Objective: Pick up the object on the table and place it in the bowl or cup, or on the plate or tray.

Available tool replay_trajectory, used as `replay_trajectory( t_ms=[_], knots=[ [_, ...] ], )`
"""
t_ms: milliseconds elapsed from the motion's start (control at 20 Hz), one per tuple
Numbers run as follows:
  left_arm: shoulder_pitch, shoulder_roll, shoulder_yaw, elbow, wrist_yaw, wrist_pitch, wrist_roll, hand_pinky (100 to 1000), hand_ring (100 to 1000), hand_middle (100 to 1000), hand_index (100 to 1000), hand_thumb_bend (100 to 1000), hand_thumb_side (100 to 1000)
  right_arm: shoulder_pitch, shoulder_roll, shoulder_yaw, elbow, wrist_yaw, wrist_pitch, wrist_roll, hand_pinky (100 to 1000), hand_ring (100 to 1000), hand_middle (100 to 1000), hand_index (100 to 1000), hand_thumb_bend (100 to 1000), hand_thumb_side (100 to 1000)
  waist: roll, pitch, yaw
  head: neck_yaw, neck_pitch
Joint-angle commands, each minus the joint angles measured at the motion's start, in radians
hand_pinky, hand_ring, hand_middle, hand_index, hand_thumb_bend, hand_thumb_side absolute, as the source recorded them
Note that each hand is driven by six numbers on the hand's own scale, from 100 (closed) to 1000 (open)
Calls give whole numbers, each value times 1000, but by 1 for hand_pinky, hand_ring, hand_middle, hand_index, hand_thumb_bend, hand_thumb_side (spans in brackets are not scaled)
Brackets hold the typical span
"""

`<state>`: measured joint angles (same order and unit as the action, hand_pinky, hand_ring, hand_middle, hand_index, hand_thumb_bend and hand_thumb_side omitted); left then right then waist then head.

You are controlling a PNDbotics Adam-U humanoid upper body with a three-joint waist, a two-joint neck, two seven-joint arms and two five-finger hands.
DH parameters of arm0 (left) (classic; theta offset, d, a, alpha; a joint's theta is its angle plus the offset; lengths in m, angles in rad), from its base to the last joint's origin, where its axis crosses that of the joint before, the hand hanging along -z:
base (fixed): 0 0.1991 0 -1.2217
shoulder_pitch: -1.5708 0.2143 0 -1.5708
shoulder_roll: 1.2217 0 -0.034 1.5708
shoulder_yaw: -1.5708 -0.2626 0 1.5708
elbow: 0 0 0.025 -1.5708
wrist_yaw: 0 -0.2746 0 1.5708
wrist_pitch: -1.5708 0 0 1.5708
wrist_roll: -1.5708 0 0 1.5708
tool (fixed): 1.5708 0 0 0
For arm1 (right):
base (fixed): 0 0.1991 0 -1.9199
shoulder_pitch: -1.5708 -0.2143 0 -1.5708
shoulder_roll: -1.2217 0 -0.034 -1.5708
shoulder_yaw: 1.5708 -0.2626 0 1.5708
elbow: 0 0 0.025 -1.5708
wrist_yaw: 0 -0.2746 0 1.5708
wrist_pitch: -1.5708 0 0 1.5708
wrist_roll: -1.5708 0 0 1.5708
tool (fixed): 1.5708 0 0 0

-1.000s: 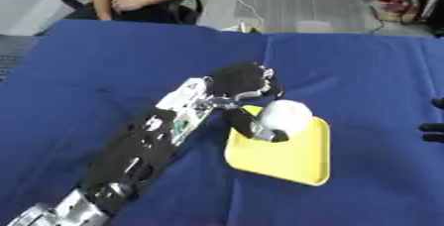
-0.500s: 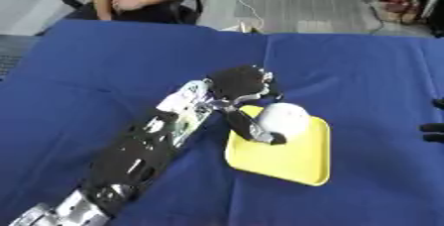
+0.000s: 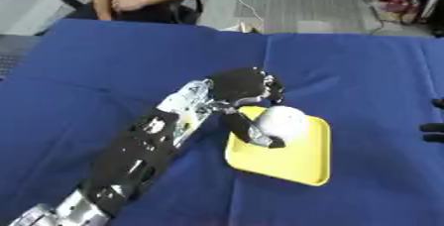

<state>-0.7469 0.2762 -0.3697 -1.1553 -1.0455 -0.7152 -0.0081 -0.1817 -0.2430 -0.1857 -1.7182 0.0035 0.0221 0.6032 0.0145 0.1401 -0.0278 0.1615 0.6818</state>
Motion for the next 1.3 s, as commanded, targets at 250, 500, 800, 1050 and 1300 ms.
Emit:
replay_trajectory(
  t_ms=[250, 500, 800, 1050, 1300],
  knots=[
    [-9, 0, 4, -12, -76, -39, 10, 613, 691, 750, 810, 100, 327, -9, -11, -6, -10, 0, -4, 2, 777, 780, 993, 1000, 100, 971, -4, -11, 2, 8, -10],
    [-8, -2, 5, -6, -99, -45, 21, 656, 729, 772, 824, 100, 350, -9, -11, -6, -10, 0, -4, 2, 777, 780, 993, 1000, 100, 972, -4, -11, 2, 8, -10],
    [-7, -3, 4, -2, -121, -46, 28, 729, 802, 825, 867, 108, 398, -9, -11, -6, -10, 0, -4, 2, 777, 780, 993, 1000, 100, 972, -4, -11, 3, 9, -10],
    [-9, -1, 1, 10, -157, -77, -3, 818, 902, 912, 977, 202, 766, -9, -12, -6, -10, 0, -4, 3, 777, 780, 993, 1000, 100, 972, -4, -11, 2, 10, -9],
    [-10, -3, 8, 36, -153, -120, -55, 836, 919, 922, 985, 158, 1000, -9, -11, -5, -9, 0, -4, 4, 777, 779, 993, 1000, 100, 973, -4, -11, 3, 10, -8]
  ],
)
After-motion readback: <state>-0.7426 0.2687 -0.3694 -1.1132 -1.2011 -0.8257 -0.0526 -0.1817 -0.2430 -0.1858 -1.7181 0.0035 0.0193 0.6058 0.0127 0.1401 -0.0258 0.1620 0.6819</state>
